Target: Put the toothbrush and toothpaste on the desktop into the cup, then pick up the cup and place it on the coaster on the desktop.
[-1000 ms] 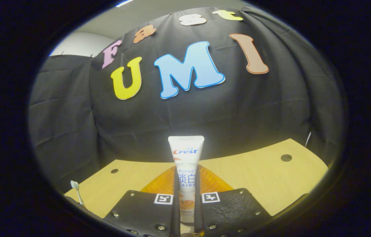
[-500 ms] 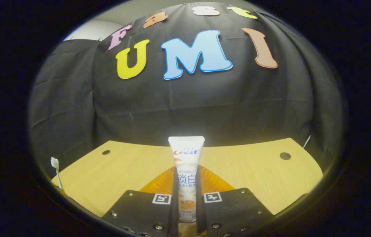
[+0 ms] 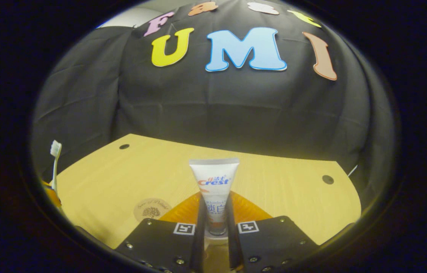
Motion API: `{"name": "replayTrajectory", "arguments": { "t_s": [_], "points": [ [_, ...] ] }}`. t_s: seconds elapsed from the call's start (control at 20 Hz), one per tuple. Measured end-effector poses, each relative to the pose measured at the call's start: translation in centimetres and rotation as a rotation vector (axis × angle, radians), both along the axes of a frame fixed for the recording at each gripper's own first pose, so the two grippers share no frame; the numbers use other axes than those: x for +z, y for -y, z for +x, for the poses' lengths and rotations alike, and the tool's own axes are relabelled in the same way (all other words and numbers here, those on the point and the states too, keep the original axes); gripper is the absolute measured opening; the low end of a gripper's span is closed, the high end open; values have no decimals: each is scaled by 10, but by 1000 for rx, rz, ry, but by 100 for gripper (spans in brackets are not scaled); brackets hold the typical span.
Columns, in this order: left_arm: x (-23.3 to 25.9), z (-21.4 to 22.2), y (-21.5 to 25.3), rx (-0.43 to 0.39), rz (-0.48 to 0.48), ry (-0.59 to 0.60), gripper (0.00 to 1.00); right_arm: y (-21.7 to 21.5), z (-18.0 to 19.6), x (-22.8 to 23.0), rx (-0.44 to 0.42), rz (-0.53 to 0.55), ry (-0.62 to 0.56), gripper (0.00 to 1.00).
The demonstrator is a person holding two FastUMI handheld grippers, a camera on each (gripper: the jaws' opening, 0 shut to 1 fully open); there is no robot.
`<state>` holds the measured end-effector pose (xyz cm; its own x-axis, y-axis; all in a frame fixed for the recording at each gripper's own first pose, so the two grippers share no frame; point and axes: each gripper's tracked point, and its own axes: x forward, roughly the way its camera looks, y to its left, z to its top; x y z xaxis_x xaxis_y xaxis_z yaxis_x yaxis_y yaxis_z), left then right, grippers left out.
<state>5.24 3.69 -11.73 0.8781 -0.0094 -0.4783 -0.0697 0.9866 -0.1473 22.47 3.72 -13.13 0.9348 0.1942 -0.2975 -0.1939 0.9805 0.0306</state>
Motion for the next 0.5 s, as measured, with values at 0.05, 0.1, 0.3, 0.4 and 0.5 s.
{"name": "replayTrajectory", "arguments": {
  "t_s": [0.05,0.1,0.3,0.4,0.5],
  "points": [
    [0,0,1,-2,-1,2,8,0,-2,-4,5,-14,-9,27],
    [0,0,1,-2,-2,4,8,0,-3,-5,9,-25,-13,28],
    [-1,3,1,-10,-8,11,8,0,-8,-3,8,-34,-16,32],
    [-1,6,0,-11,-11,13,8,2,-11,5,-1,-23,-8,48],
    [-2,8,-1,-15,-16,17,8,5,-13,16,-12,-5,7,49]
  ]
}}
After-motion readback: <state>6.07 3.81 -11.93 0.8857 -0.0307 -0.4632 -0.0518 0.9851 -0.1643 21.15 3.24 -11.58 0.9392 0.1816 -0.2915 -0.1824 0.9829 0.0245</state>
